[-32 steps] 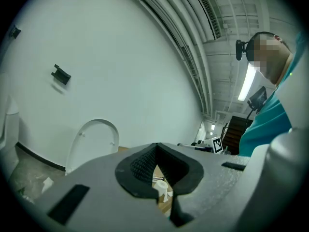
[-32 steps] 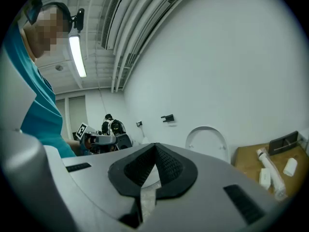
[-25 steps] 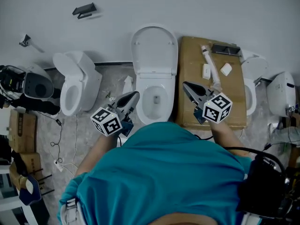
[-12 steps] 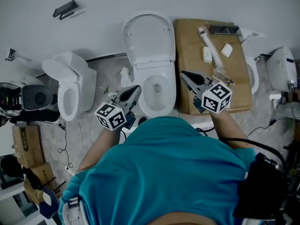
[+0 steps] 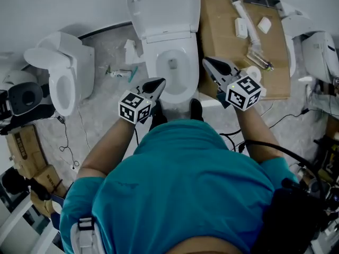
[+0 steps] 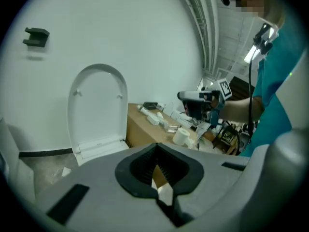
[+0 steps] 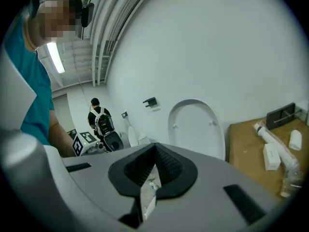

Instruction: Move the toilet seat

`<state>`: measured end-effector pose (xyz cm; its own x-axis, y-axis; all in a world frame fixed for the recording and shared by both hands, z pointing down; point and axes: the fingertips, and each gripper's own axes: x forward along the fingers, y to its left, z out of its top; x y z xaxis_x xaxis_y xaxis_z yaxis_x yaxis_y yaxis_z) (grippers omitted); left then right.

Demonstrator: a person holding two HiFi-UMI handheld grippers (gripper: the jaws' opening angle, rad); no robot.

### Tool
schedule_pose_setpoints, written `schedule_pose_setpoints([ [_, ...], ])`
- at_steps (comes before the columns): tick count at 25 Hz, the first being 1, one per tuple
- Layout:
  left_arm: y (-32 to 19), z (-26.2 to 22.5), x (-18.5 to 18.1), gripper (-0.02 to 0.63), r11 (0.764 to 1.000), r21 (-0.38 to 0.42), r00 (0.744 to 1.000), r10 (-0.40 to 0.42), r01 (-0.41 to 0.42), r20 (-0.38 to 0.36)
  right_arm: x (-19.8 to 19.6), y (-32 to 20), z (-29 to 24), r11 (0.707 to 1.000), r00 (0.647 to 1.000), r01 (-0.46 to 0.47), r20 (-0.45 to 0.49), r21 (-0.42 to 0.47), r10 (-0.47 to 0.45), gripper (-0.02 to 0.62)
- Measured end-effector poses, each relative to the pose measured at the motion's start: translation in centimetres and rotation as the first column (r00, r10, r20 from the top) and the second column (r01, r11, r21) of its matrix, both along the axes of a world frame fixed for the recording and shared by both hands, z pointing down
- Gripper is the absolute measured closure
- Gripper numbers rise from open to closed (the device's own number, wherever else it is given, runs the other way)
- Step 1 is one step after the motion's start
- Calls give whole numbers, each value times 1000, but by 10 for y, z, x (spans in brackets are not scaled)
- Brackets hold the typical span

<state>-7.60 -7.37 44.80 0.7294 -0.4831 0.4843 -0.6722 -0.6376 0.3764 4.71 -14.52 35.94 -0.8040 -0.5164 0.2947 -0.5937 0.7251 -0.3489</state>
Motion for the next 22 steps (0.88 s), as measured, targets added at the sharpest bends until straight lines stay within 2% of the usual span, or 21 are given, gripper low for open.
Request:
schedule_pose_setpoints([
  [3,15,56,10,601,996,-48,992,80,-75,102,0,-1,29,1000,1000,4,-8,-28,-4,597],
  [5,30,95,16,601,987,-91,975,150,-136,164,-1,0,49,998,1000,4,-8,-55,-5,597],
  [8,49,159,18,601,963,-147,931,257,-225,258,-5,0,73,997,1000,5,6,-80,-5,597],
  [12,72,232,21,601,924,-236,872,366,-301,324,-8,4,99,996,1000,28,14,-88,-27,597],
  [17,95,297,32,589,852,-324,768,516,-412,379,-1,10,128,993,999,22,38,-115,-18,597],
  [19,103,318,38,580,813,-352,715,578,-464,393,2,13,140,991,999,21,43,-129,-16,597],
  [22,113,348,44,518,755,-388,624,655,-528,426,6,18,161,989,999,22,41,-147,-16,597],
])
